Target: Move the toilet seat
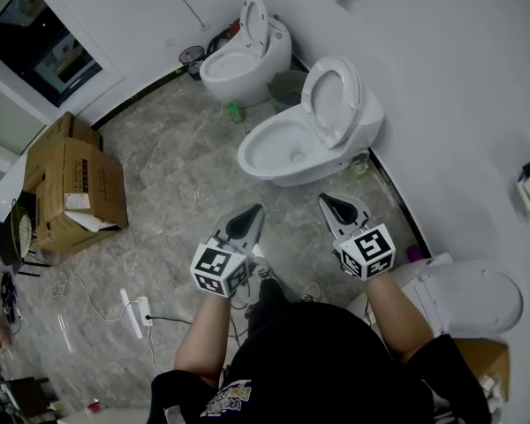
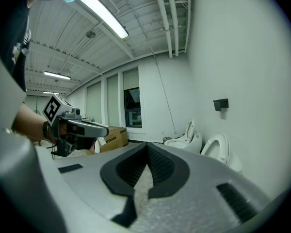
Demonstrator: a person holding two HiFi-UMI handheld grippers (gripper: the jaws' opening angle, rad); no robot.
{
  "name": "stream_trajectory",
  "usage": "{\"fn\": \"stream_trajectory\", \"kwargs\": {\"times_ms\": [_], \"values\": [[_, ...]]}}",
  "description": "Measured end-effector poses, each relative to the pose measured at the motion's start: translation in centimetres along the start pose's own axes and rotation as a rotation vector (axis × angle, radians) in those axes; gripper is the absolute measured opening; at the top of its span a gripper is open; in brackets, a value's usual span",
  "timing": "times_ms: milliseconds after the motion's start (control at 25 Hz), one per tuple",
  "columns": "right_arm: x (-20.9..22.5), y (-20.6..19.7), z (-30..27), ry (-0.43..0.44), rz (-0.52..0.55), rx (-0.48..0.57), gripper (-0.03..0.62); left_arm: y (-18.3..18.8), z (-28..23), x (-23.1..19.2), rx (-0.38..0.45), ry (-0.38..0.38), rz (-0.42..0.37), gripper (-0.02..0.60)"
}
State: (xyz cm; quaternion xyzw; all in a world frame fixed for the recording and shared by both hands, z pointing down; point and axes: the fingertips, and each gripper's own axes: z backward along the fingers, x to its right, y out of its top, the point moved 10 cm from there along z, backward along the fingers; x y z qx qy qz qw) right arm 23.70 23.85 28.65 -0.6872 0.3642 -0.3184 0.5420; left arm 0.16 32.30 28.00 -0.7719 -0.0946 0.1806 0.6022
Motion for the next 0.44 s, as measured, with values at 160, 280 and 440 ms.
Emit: {"fn": "stream_trajectory", "kwargs": {"times_ms": [160,280,440], "values": [[0.13,0.16,0.03,-0.002,-0.001,-0.001,-0.002,0.46,-0.1,0.11,0.003,0.004,-0.003,0.01],[0.26,0.16,0.1,-0.002,-0.001,0.0,-0.002,0.24,-0.15,0.08,-0.002,0.005,-0.012,0.009],[0.67,0.02,0.23,-0.002,-0.001,0.001,-0.002,0.11,-0.45,0.3,-0.002,0.007,-0.01,0.01]]}}
